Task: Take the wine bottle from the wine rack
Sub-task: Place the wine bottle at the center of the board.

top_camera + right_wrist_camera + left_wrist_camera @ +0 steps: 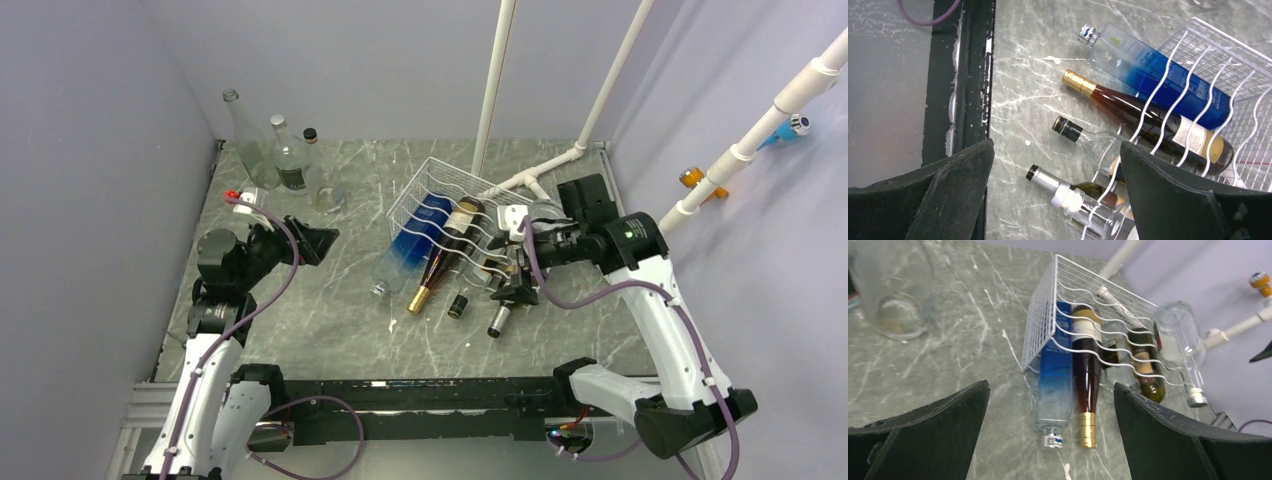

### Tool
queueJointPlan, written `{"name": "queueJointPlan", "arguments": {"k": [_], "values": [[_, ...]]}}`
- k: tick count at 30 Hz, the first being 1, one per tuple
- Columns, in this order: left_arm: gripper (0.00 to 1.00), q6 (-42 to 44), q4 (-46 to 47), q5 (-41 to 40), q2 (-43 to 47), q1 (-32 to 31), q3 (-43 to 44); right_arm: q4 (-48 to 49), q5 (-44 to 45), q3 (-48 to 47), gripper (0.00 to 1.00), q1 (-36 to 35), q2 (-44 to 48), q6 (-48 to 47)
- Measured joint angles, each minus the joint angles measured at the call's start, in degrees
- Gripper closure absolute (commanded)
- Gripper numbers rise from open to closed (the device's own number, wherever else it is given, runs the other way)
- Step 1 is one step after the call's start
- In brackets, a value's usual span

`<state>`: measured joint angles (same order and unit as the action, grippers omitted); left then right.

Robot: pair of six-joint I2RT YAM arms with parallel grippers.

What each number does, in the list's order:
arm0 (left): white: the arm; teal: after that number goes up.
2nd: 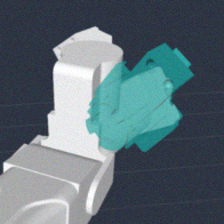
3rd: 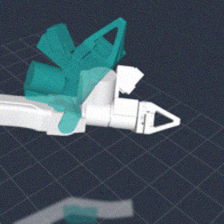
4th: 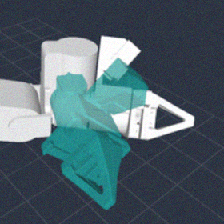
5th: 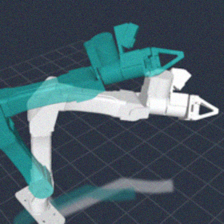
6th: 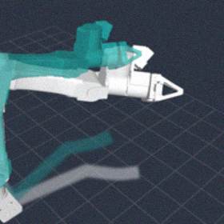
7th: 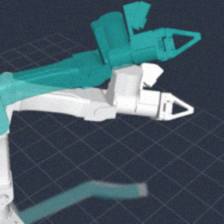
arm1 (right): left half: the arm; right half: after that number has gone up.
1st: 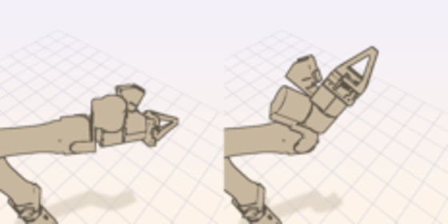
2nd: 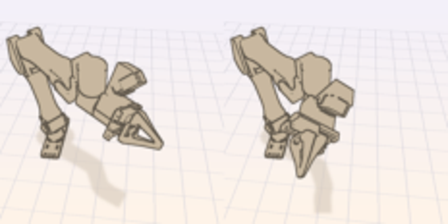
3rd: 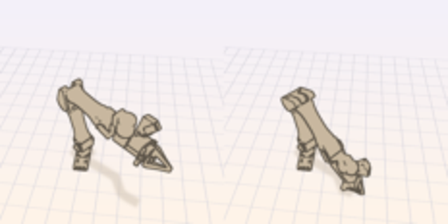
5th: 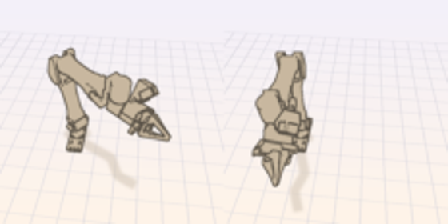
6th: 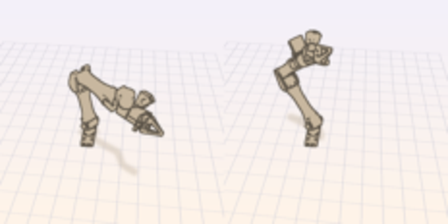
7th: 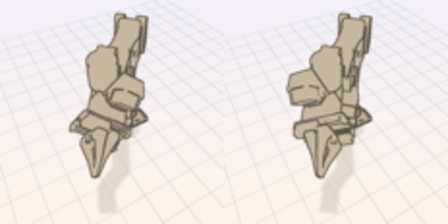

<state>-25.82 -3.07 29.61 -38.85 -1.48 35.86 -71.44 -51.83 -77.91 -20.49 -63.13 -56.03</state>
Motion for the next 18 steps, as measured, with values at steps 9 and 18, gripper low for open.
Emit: {"name": "queueJointPlan", "arguments": {"k": [9, 18], "values": [[0.0, 1.27, -1.55, 5.31, 0.39, 0.0, -0.83, -8.17, -0.72, 2.58, 0.0, 6.05, 2.43, -9.94], [0.0, 8.28, -8.33, 4.92, -0.81, 0.0, -0.7, -11.26, 8.39, 2.54, 0.0, 6.97, 2.1, -17.35]]}}
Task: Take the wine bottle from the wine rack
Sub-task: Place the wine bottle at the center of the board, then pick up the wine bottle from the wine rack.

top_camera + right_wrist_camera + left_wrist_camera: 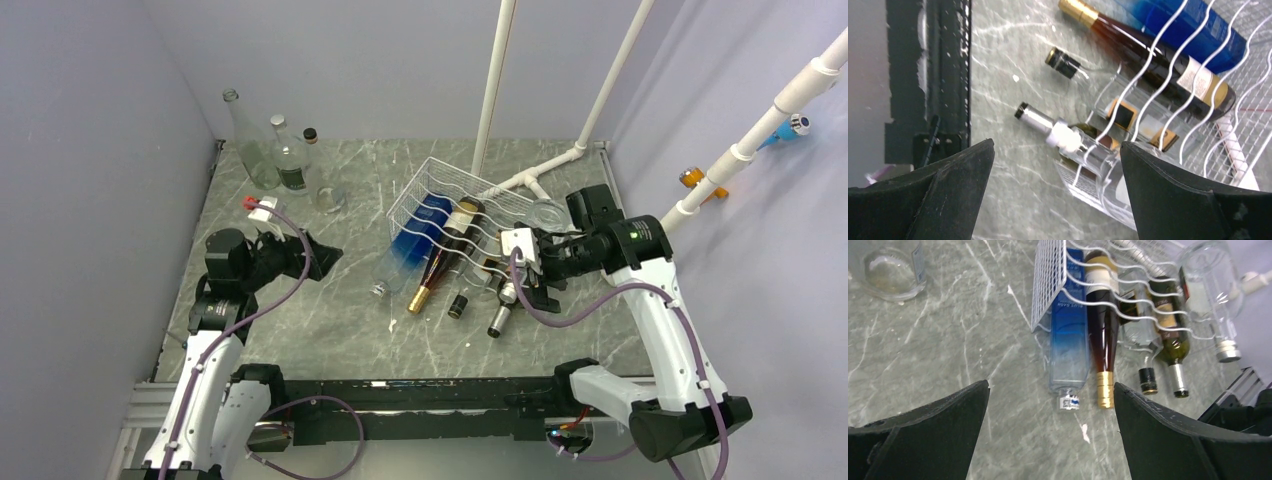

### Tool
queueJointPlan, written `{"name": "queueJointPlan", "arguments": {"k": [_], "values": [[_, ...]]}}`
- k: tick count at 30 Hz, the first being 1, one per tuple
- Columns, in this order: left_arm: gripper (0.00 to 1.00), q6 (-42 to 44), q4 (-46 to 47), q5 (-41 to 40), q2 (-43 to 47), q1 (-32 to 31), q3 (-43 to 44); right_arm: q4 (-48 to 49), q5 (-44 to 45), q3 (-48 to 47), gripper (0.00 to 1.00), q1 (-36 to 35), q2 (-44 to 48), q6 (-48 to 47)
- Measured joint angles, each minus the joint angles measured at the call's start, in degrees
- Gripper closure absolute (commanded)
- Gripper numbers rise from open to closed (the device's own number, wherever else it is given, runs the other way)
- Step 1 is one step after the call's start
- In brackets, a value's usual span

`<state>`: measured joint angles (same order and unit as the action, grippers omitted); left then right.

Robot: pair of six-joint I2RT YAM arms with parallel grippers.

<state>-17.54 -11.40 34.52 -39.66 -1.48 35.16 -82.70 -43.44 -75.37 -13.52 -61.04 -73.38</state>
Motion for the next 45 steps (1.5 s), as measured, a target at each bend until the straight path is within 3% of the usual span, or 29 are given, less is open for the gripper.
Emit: {"name": "queueJointPlan", "arguments": {"k": [9, 26, 33, 45], "values": [[0.01, 5.05, -4.59, -3.02, 0.07, 0.0, 0.02, 0.07, 9.01, -5.27, 0.0, 0.09, -5.6, -4.5], [0.0, 6.27, -6.08, -5.27, 0.13, 0.0, 0.11, -1.77, 12.98, -12.07, 0.0, -0.63, -9.42, -22.69], [0.0, 6.32, -6.1, -5.49, 0.42, 0.0, 0.11, -1.68, 13.35, -11.45, 0.0, -2.69, -12.11, -26.05], [0.01, 6.32, -6.08, -5.81, 0.9, 0.02, 0.11, -1.62, 18.78, -1.33, 0.03, -9.6, -13.51, -27.78]]}}
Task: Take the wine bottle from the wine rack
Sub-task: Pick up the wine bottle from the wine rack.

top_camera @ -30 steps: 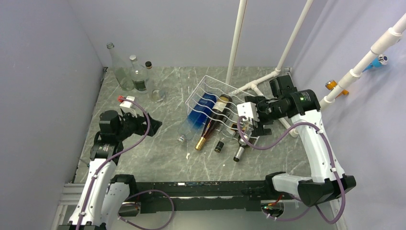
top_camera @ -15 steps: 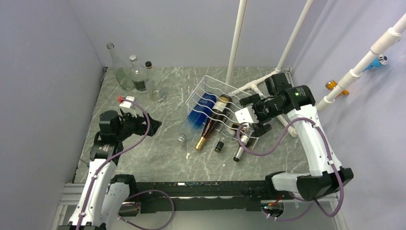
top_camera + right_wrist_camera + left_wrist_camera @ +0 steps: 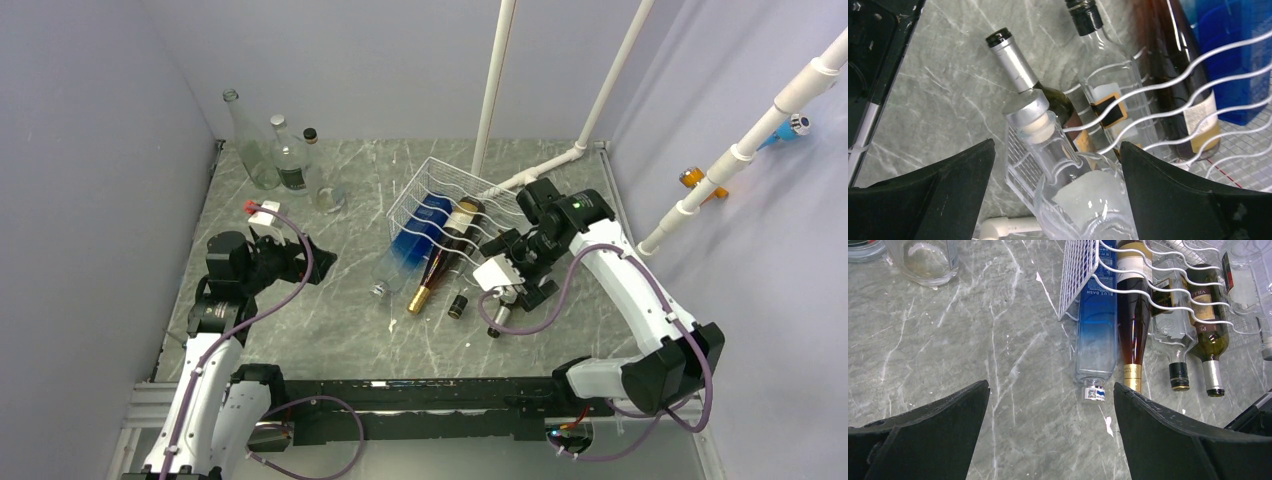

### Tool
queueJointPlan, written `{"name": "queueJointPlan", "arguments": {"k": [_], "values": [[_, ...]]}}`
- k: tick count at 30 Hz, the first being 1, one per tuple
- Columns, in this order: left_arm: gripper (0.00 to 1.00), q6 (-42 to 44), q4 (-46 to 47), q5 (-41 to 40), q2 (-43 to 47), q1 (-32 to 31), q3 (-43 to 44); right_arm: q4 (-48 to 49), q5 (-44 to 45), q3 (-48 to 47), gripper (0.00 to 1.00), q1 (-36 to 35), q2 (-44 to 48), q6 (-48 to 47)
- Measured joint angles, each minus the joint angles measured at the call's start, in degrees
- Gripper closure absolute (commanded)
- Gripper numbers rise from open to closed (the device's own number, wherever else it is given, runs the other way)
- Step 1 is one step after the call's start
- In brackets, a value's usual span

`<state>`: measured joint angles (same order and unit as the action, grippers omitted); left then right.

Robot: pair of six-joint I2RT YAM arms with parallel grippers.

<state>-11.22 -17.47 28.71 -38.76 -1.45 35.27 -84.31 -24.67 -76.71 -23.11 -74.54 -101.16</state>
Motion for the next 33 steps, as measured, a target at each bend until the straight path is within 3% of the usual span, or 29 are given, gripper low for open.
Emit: {"name": "queueJointPlan", "arguments": {"k": [12, 33], "values": [[0.01, 0.0, -0.02, -0.07, 0.0, 0.42, 0.0, 4.83, 6.88, 3.76, 0.13, -4.26, -2.23, -0.02], [0.0, 0.0, -0.02, -0.07, -0.02, 0.63, 0.0, 9.35, 15.65, 7.89, 0.47, -7.67, -4.55, 0.96]]}}
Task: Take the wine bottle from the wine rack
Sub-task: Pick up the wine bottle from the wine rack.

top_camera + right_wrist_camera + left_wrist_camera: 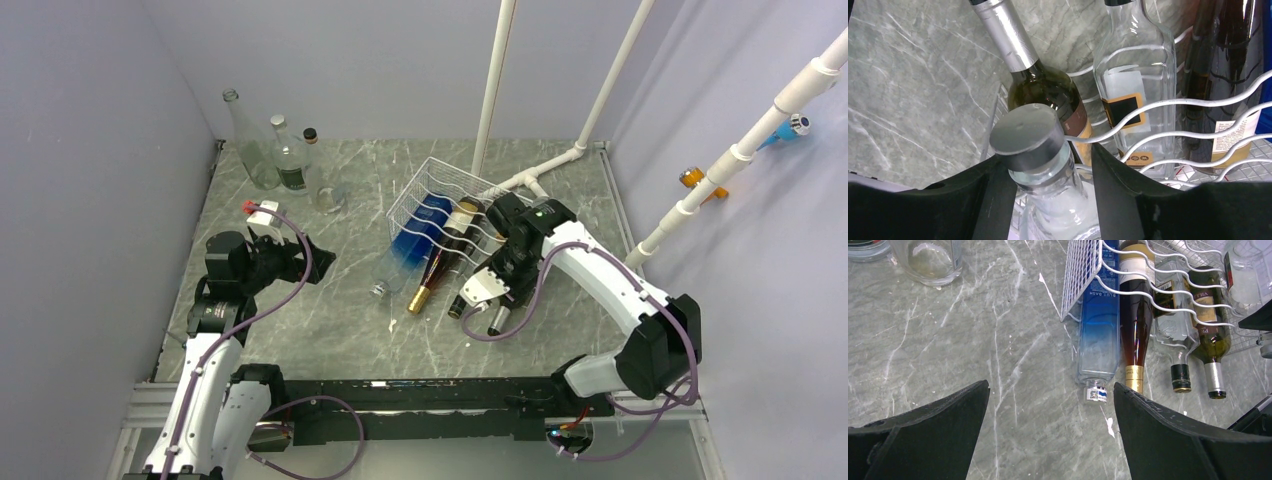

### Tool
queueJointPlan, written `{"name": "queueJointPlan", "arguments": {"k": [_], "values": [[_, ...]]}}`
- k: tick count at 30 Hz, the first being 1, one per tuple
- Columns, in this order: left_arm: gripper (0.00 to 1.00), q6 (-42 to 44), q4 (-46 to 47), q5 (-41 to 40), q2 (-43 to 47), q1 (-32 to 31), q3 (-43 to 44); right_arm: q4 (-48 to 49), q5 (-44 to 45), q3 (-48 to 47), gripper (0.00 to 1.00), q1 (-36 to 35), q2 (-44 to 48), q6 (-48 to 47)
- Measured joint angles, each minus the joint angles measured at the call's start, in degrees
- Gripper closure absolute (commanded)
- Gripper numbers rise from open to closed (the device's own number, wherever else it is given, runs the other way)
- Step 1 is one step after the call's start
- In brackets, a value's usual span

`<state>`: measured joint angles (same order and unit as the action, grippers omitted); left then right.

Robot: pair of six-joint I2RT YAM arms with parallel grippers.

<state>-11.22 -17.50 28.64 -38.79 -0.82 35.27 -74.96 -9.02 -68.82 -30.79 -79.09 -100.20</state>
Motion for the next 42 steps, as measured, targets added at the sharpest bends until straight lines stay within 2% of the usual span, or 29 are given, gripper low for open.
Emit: {"name": "queueJointPlan", "arguments": {"k": [8, 19, 35, 42], "values": [[0.0, 0.0, 0.0, 0.0, -0.04, 0.22, 0.0, 1.64, 0.22, -0.39, 0.66, -1.09, -1.97, 0.04], [0.0, 0.0, 0.0, 0.0, -0.04, 0.26, 0.0, 4.44, -1.51, -4.42, 1.0, -2.29, -4.98, 3.52], [0.0, 0.0, 0.0, 0.0, -0.04, 0.26, 0.0, 12.15, -8.61, -11.58, 1.0, -1.64, -7.5, 22.64], [0.01, 0.0, 0.0, 0.0, -0.04, 0.26, 0.0, 16.46, -14.32, -13.53, 1.0, 1.38, -7.5, 31.39]]}}
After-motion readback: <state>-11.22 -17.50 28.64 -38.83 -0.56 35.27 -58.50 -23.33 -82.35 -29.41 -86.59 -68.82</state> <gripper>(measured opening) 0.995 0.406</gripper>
